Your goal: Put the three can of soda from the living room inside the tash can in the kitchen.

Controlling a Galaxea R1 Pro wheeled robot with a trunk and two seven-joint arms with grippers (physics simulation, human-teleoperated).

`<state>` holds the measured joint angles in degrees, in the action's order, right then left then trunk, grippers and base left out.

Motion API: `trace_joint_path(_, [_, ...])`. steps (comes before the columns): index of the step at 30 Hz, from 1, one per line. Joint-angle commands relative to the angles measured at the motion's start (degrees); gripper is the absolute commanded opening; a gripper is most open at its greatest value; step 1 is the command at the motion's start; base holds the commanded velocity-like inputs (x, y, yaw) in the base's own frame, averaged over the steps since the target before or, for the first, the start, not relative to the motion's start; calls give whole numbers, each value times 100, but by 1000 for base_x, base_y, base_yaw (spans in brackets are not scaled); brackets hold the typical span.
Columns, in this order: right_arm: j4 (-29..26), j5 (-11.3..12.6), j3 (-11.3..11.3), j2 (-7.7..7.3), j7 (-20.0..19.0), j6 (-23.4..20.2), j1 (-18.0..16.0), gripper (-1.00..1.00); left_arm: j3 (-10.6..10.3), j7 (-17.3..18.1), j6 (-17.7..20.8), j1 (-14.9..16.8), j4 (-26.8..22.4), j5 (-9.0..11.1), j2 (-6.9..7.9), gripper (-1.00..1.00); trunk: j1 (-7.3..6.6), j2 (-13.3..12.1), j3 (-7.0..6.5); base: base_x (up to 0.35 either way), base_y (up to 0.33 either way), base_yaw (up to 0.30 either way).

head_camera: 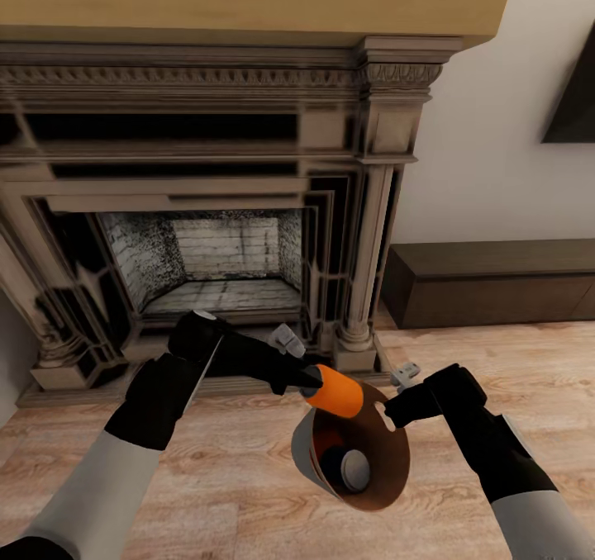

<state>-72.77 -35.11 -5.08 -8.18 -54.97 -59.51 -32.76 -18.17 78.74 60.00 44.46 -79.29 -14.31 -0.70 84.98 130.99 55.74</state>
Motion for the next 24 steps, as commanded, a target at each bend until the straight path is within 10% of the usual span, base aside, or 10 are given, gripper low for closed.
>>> trace_joint_path(1, [0,88,-2,7,-23,-49,-13,-100,-68,-74,0,-3,45,9,-3,-100,-1,1,0,0,0,0])
trace_joint_path(24, [4,-107,-90,77,-21,-49,-65,-100,-596,-655,0,-25,539,15,-84,-100,-1,1,0,0,0,0])
